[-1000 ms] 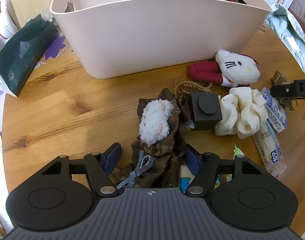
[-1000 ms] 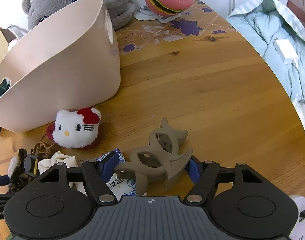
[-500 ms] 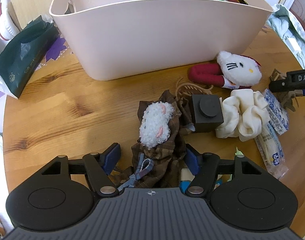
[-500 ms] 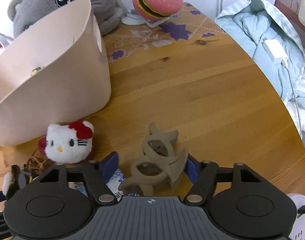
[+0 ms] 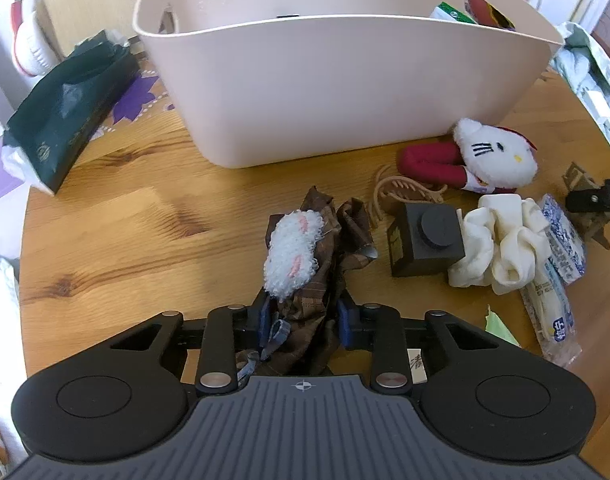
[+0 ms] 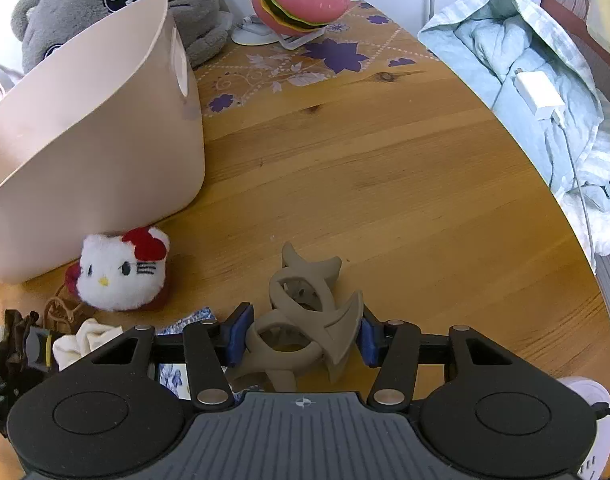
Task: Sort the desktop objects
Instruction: 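Grasp the brown plaid cloth with the left tool while the right tool grasps the brown clip, then lift both items over the beige basket and open both tools to release them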
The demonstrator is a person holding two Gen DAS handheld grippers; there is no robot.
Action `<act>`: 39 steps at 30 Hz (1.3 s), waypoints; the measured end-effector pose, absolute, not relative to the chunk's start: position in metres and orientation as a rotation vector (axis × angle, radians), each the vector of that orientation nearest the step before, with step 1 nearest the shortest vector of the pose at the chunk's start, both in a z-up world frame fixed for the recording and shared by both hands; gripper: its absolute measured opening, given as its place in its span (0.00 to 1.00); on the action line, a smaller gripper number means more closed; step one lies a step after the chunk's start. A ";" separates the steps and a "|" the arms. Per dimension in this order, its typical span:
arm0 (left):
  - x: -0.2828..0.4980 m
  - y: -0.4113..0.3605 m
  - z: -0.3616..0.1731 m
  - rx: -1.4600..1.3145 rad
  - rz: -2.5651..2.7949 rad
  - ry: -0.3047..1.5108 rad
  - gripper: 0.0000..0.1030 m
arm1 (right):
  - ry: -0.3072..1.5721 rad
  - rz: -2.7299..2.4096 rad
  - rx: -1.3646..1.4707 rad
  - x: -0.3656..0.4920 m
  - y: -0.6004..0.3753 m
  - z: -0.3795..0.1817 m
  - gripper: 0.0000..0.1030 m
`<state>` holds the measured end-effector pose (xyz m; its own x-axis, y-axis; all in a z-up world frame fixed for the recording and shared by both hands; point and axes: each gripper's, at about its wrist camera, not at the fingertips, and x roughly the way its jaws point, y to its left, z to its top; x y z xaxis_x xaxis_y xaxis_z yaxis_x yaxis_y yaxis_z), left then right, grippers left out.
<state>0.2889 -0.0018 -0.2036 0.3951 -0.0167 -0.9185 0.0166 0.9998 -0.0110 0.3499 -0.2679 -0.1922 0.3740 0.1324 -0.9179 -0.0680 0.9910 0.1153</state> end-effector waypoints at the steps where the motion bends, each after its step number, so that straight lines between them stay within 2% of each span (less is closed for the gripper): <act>1: 0.288 -0.001 -0.203 0.000 -0.008 1.160 0.30 | 1.178 0.132 0.061 0.349 -0.269 -0.191 0.49; 21: 0.270 0.023 -0.145 -0.182 0.026 1.039 0.28 | 1.056 0.278 0.175 0.330 -0.273 -0.125 0.49; 39: 0.286 0.026 -0.049 -0.197 -0.018 0.776 0.28 | 0.860 0.455 0.158 0.334 -0.240 -0.045 0.49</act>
